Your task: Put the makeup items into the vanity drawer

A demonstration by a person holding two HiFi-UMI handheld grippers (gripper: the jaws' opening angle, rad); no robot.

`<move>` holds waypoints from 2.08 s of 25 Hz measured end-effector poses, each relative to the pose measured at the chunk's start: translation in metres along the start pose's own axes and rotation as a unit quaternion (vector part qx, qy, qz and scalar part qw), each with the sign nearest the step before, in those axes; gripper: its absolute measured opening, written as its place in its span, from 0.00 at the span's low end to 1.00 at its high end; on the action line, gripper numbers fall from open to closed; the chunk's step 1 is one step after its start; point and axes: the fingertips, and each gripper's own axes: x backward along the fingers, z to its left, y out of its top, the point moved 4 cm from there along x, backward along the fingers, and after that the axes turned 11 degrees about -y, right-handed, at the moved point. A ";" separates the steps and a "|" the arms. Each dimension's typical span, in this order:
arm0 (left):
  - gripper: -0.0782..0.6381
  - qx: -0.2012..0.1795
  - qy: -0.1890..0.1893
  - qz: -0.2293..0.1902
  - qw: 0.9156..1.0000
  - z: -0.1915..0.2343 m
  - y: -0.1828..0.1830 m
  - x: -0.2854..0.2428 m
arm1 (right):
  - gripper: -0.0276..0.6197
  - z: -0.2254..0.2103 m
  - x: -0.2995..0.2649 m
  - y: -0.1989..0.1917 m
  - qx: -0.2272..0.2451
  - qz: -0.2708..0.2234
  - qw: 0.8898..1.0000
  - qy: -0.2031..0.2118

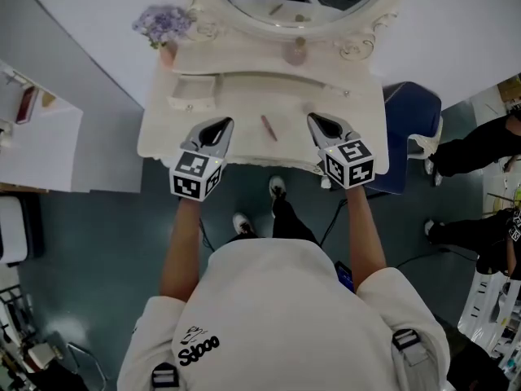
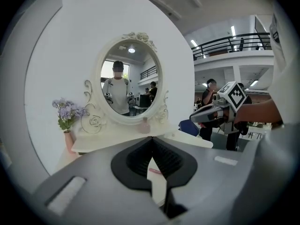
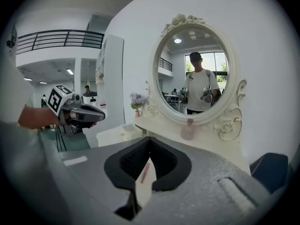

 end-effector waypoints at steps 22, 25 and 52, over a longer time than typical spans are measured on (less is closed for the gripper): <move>0.14 0.072 0.033 0.093 0.992 0.039 -0.034 -0.123 | 0.31 -0.108 -0.159 -0.146 0.017 0.206 0.978 0.028; 0.14 0.077 0.036 0.103 0.991 0.041 -0.038 -0.131 | 0.31 -0.112 -0.169 -0.156 0.012 0.217 0.976 0.029; 0.14 0.106 0.120 0.053 0.986 0.135 -0.030 -0.069 | 0.23 -0.007 -0.226 -0.026 0.067 0.117 0.981 0.138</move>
